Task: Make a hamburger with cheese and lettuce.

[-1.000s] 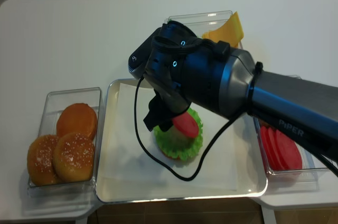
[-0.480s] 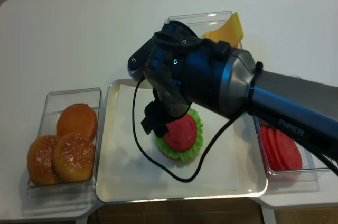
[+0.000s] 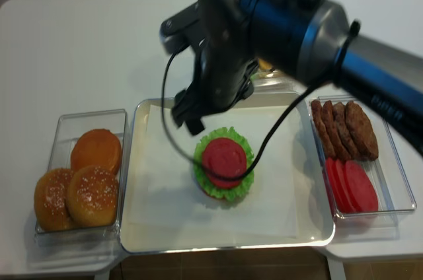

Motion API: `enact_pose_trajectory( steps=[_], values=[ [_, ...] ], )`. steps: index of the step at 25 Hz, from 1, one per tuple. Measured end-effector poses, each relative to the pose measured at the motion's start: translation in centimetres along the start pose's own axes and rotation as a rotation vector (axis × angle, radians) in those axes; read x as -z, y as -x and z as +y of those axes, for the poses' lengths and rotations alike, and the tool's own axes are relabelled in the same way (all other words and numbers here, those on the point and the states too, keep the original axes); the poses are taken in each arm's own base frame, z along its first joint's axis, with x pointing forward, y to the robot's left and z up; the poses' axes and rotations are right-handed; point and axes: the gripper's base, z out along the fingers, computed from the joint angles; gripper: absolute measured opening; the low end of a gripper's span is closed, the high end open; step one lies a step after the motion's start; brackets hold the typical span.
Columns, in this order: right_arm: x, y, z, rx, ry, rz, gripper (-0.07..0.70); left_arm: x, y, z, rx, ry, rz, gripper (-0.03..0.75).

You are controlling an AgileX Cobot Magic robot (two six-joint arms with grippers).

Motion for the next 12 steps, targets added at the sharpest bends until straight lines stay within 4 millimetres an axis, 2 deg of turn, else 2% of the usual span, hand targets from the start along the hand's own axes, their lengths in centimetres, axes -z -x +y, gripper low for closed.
enact_pose_trajectory(
  steps=[4, 12],
  values=[
    [1.0, 0.1, -4.6, -0.106, 0.011, 0.008, 0.645, 0.0, 0.0, 0.0, 0.000, 0.000, 0.000, 0.358],
    [5.0, -1.4, -13.8, -0.334, 0.003, -0.046, 0.617, 0.0, 0.0, 0.0, 0.000, 0.000, 0.000, 0.358]
  ],
)
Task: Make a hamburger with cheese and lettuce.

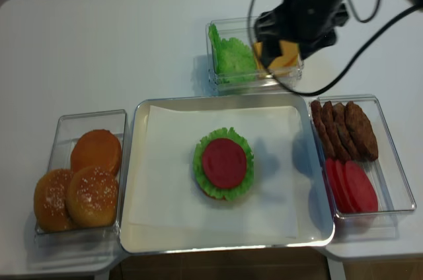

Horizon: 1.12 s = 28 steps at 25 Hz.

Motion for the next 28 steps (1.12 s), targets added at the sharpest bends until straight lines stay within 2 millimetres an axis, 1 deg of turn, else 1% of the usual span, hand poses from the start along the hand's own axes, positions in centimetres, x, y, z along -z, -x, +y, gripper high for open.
enact_pose_trajectory(
  steps=[3, 5, 8, 9, 12, 17, 24, 28],
  values=[
    [1.0, 0.0, -3.2, -0.075, -0.028, 0.002, 0.616, 0.0, 0.0, 0.0, 0.000, 0.000, 0.000, 0.358],
    [1.5, -0.1, -4.7, -0.113, -0.041, 0.004, 0.615, 0.0, 0.0, 0.0, 0.000, 0.000, 0.000, 0.358],
    [2.4, -0.3, -6.3, -0.144, -0.046, -0.011, 0.613, 0.0, 0.0, 0.0, 0.000, 0.000, 0.000, 0.358],
    [2.8, -0.4, -6.5, -0.145, -0.049, -0.019, 0.613, 0.0, 0.0, 0.0, 0.000, 0.000, 0.000, 0.358],
    [3.7, -0.9, -6.6, -0.149, -0.052, -0.031, 0.604, 0.0, 0.0, 0.0, 0.000, 0.000, 0.000, 0.358],
    [4.0, -3.1, -6.4, -0.150, -0.058, 0.003, 0.587, 0.0, 0.0, 0.0, 0.000, 0.000, 0.000, 0.358],
    [5.1, -7.5, -6.0, -0.154, -0.063, 0.036, 0.584, 0.0, 0.0, 0.0, 0.000, 0.000, 0.000, 0.358],
    [6.3, -10.3, -5.7, -0.152, -0.067, 0.023, 0.584, 0.0, 0.0, 0.0, 0.000, 0.000, 0.000, 0.358]
  ],
)
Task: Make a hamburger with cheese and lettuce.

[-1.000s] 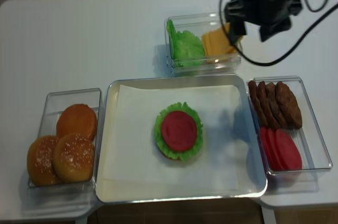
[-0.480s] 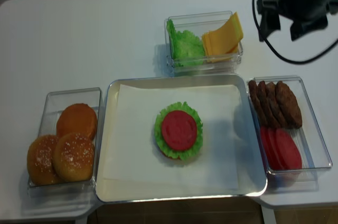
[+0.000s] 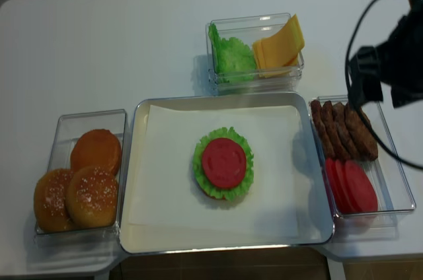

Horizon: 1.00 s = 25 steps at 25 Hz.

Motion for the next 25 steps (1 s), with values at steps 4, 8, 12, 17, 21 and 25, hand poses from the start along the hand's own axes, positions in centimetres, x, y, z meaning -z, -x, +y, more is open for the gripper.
enact_pose_trajectory(
  steps=[4, 8, 12, 17, 21, 25],
  values=[
    [1.2, -2.9, -0.2, 0.004, -0.004, -0.022, 0.584, 0.0, 0.0, 0.0, 0.000, 0.000, 0.000, 0.358],
    [2.2, -5.9, -0.3, 0.023, -0.006, -0.052, 0.584, 0.0, 0.0, 0.0, 0.000, 0.000, 0.000, 0.358],
    [3.1, -9.2, -0.5, 0.032, -0.010, -0.089, 0.577, 0.0, 0.0, 0.0, 0.000, 0.000, 0.000, 0.358],
    [3.9, -13.4, -0.8, 0.042, -0.007, -0.155, 0.575, 0.0, 0.0, 0.0, 0.000, 0.000, 0.000, 0.358],
    [4.5, -16.5, -1.0, 0.052, -0.003, -0.221, 0.574, 0.0, 0.0, 0.0, 0.000, 0.000, 0.000, 0.358],
    [4.5, -19.5, -1.2, 0.105, -0.007, -0.273, 0.574, 0.0, 0.0, 0.0, 0.000, 0.000, 0.000, 0.358]
  ],
)
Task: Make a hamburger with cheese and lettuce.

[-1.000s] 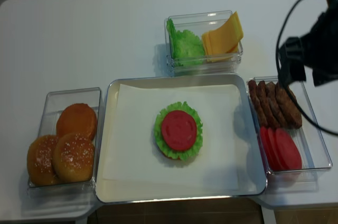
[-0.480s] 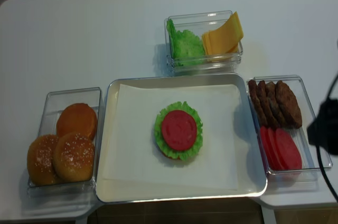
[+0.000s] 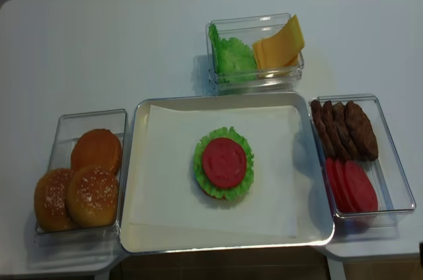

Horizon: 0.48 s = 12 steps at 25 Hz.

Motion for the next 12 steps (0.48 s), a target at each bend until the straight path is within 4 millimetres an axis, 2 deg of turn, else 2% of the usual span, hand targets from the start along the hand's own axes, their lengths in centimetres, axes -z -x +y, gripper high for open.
enact_pose_trajectory(
  steps=[6, 12],
  values=[
    [0.2, -3.8, 0.0, 0.038, -0.001, -0.078, 0.574, 0.0, 0.0, 0.0, 0.000, 0.000, 0.000, 0.358],
    [0.0, -6.5, 0.0, 0.047, -0.002, -0.154, 0.574, 0.0, 0.0, 0.0, 0.000, 0.000, 0.000, 0.358]
  ],
)
